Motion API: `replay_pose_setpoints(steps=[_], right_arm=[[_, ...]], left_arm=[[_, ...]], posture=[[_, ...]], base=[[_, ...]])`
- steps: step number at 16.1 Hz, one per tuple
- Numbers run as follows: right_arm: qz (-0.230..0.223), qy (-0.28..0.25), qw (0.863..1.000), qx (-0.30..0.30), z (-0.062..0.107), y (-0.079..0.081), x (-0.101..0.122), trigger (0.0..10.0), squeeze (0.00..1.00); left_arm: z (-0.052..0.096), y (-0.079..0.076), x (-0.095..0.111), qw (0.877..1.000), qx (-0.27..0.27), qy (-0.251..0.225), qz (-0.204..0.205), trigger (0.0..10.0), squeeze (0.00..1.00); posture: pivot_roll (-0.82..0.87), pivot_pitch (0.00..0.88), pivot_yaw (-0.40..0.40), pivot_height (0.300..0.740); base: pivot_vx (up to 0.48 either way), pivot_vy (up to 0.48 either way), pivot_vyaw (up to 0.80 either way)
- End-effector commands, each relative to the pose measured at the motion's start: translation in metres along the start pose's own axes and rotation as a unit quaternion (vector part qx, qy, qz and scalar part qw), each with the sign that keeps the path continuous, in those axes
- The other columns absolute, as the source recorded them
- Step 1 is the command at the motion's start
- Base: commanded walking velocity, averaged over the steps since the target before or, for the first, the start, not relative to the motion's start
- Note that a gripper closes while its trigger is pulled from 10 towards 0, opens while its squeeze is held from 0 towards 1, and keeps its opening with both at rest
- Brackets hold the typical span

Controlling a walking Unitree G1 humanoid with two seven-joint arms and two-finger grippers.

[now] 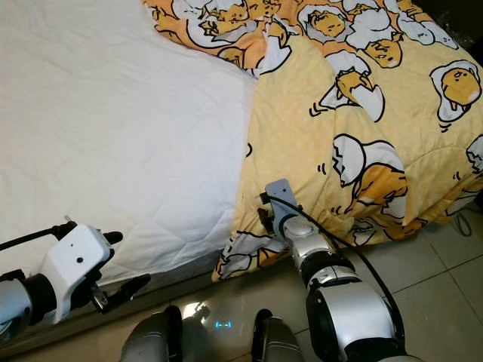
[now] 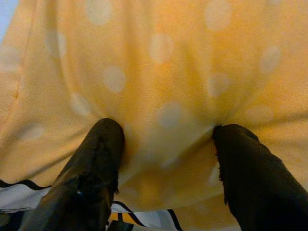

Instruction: Clean up the room

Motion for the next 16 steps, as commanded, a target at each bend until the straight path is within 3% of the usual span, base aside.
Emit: replay_pose_setpoints(steps=[1,3,16], right_arm=[[-0.008,0.008,1.000,-0.011,0.0011,-0.0079,-0.0039,0.4,0.00],[-0.014,0.006,1.000,-0.015,0.0013,-0.0109,-0.0019,0.0,0.00],[-0.040,-0.007,0.999,0.001,0.0005,-0.0059,0.0059,0.0,0.00]], left_arm=[[0.0037,-0.0030,0.0014,1.000,-0.001,-0.001,0.000,10.0,0.00],[0.0041,-0.0021,0.0000,1.000,0.000,0.002,0.001,10.0,0.00],[0.0032,-0.0005,0.0006,1.000,0.002,0.004,0.001,10.0,0.00]], posture=[[0.30,0.277,-0.028,0.740],[0.30,0.278,-0.027,0.740],[0.30,0.263,-0.029,0.740]], base=[[0.000,0.000,0.00],[0.000,0.000,0.00],[0.000,0.000,0.00]])
Point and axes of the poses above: a point about 5 cm out from each wrist's last joint towards the gripper, its own z axis pointing back from the gripper into the wrist, its own x axis along the axis of the wrist's last joint, y = z × x, the point moved 5 cm from there along -z, pointing out of the wrist towards the gripper, and after that the axes turned 8 degrees about -z, right-handed, at the moved point
